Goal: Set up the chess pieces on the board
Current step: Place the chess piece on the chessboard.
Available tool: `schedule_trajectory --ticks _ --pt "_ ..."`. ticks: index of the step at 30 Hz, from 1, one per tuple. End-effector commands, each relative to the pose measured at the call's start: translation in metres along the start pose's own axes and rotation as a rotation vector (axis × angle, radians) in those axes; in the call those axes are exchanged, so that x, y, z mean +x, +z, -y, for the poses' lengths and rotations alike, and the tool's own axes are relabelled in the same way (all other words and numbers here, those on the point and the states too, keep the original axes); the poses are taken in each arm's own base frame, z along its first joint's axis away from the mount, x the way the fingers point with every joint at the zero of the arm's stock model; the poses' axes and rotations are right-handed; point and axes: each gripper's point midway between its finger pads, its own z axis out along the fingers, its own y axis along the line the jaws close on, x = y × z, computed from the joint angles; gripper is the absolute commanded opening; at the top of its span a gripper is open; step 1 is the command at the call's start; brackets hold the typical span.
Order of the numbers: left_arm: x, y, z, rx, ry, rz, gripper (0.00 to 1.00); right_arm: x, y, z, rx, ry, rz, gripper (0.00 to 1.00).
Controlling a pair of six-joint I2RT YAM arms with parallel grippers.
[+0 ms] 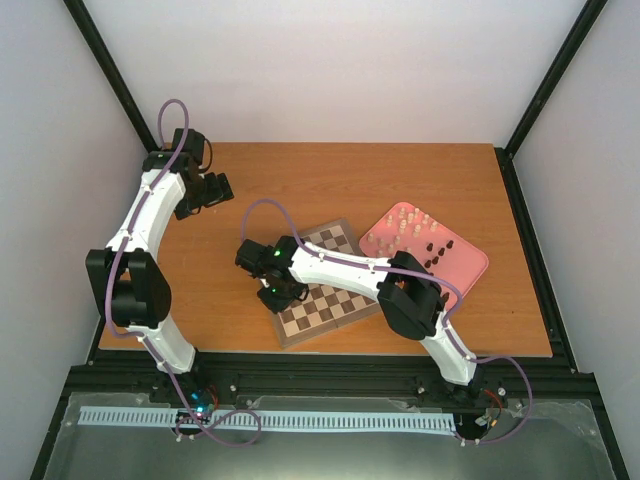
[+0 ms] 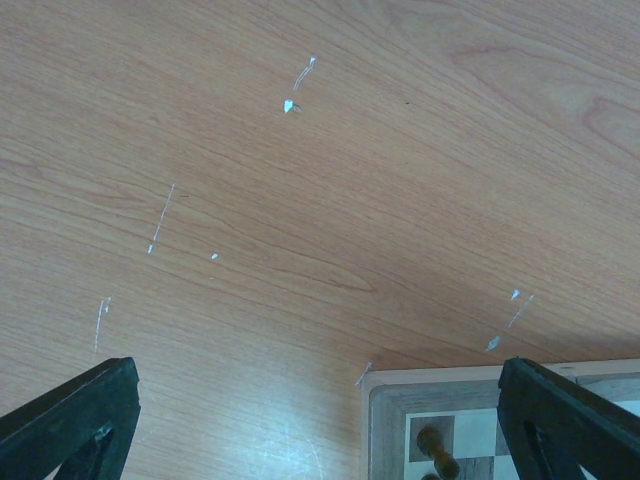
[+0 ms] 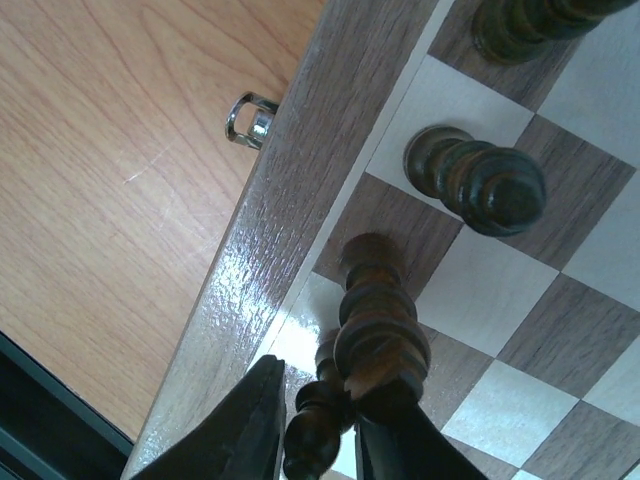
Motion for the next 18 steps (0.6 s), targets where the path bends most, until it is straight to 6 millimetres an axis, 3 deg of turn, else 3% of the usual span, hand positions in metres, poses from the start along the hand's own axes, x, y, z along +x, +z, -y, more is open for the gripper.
schedule_trajectory --ticks 1,18 --pt "-0.0046 -0.0081 0.0018 0.006 0.002 0.032 1.00 -0.0022 -0.0010 -0.0040 0.011 -0.018 0.006 0.23" --pt "-0.0050 -0.0067 0.0028 0.006 0.003 0.028 1.00 -0.0081 -0.0023 -0.0033 0.019 -0.032 0.022 0.28"
